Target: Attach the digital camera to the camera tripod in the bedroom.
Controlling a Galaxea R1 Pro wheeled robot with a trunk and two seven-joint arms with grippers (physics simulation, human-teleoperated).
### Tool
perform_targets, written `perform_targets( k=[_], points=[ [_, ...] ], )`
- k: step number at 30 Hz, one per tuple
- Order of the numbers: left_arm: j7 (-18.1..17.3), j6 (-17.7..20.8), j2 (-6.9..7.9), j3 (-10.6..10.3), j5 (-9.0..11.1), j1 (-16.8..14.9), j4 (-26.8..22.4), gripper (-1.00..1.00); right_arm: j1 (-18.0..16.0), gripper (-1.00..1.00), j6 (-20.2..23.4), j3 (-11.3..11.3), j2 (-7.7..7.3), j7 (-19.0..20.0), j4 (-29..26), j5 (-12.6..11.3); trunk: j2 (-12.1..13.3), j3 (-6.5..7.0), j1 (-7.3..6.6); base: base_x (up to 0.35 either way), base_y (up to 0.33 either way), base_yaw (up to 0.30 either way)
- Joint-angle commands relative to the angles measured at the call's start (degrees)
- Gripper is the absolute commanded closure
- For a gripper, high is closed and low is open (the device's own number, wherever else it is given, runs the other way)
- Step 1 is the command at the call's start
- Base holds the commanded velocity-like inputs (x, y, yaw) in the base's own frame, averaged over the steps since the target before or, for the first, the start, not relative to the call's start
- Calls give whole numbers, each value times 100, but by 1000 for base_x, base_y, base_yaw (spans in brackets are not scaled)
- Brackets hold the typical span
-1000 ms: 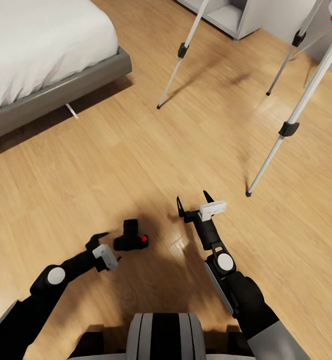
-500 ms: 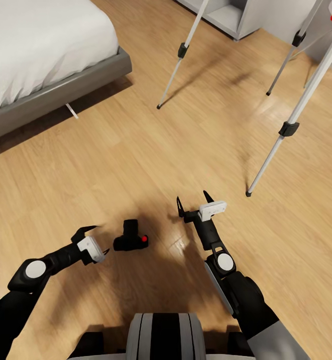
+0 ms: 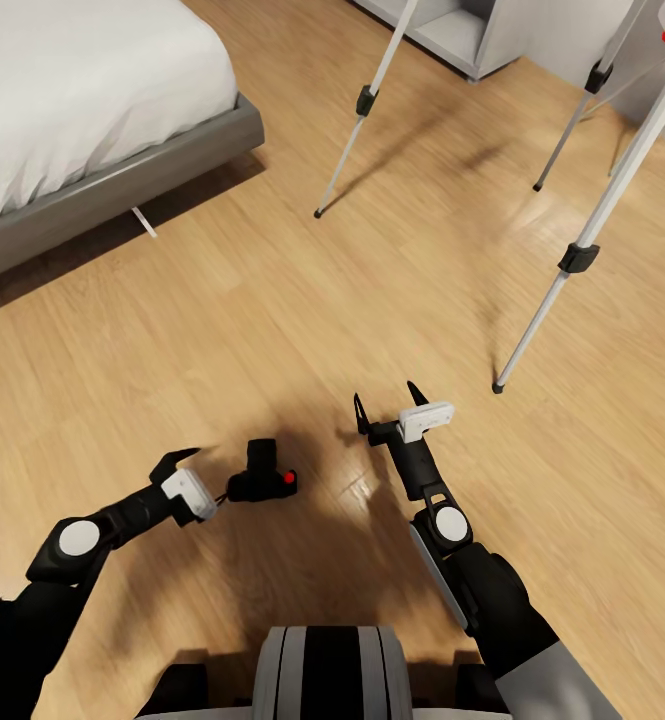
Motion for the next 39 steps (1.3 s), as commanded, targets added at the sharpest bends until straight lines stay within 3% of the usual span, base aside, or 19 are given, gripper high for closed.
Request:
perform_targets(
  k=[1,9,20,30,39],
  points=[
    [-23,38,-20,48,-14,-2,-7,-100,-4,-100,-11,12,-2,-44,5,17,-1,-3,-1,0,0,0],
    [282,36,-84,195,-18,-2,-2,-100,-4,-100,-11,11,-2,-44,6,17,-1,-3,-1,0,0,0],
    [1120,39,-105,162,-20,-2,39,-100,-4,-100,-11,11,-2,-44,6,16,-1,-3,-1,0,0,0],
    [1287,50,-128,134,-14,-2,22,-100,-4,-100,-11,11,-2,-44,6,17,-1,-3,-1,0,0,0],
    [1215,58,-155,113,-7,-2,44,-100,-4,-100,-11,11,-2,-44,7,17,-1,-3,-1,0,0,0]
  ],
)
